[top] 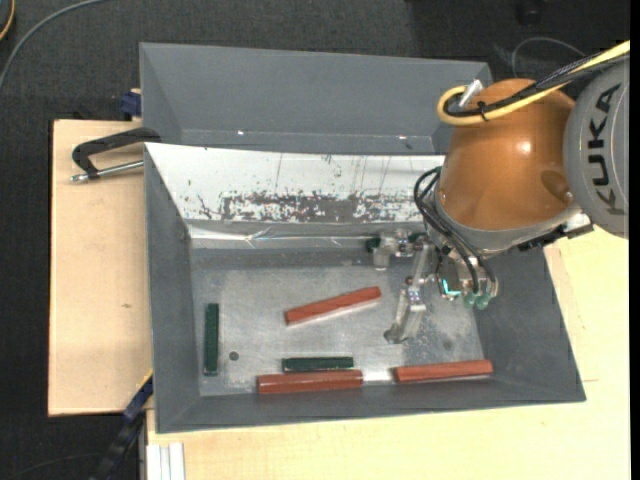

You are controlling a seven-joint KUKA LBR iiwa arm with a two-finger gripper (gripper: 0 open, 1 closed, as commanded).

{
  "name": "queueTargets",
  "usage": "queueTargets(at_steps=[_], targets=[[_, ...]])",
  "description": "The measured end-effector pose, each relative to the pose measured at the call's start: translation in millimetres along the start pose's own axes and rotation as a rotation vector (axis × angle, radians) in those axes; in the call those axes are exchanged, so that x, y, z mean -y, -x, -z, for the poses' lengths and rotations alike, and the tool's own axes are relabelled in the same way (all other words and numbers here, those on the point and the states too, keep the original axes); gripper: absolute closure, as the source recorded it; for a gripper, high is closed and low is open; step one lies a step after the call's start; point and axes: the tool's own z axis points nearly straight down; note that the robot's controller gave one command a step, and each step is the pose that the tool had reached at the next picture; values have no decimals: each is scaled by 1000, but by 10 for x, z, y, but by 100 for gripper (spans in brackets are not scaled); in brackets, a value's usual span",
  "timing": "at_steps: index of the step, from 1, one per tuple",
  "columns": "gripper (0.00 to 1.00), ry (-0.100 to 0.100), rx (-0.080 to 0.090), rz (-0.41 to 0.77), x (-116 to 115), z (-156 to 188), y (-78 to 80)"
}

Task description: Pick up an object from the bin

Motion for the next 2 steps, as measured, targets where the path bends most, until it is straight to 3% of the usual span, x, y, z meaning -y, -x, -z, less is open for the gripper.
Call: queueTargets(at_steps=[1, 2], targets=[[0, 0, 0, 48, -302, -1446, 459], [100, 1, 6, 46, -296, -1403, 472]])
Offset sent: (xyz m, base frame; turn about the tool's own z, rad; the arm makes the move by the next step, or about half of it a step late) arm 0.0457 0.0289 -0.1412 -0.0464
